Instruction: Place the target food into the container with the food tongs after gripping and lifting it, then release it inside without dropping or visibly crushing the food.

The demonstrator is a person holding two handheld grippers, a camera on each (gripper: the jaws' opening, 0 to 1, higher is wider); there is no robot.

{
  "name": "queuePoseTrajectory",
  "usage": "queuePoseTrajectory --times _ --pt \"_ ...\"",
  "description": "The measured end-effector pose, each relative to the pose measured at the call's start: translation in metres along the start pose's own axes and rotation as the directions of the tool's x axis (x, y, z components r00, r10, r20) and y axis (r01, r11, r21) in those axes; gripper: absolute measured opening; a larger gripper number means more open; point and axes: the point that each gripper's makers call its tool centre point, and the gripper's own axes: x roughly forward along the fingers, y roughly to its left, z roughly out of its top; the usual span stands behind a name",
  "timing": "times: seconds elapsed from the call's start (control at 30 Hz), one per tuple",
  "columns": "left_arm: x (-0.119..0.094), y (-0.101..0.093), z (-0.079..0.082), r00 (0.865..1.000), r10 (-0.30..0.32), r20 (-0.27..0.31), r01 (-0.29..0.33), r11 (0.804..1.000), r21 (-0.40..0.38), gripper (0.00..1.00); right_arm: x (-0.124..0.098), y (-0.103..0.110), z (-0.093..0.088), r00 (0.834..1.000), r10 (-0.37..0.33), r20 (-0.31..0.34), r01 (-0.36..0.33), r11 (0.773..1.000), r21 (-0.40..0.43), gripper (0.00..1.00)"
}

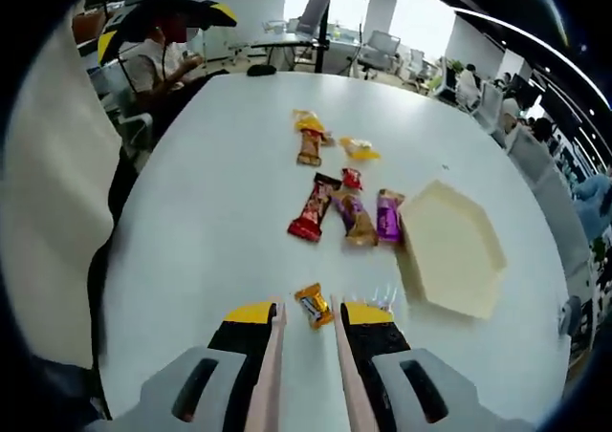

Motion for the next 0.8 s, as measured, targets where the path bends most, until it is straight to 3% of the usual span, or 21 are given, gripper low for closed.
queuePoseTrajectory --times 0.13,0.8 --pt "0.0 -0.001 0.0 1.0 -0.002 0.001 0.002 1.0 -0.008 0.91 0.003 -0.009 -0.004 0.999 -0.029 -0.018 0.028 1.0 -0.014 0.26" --pt "-0.001 0.003 -0.002 1.0 0.0 -0.018 -0.001 1.0 -0.025 0.9 0.024 -0.007 -0.012 0.996 0.041 -0.074 -0.044 0.998 -0.043 0.26"
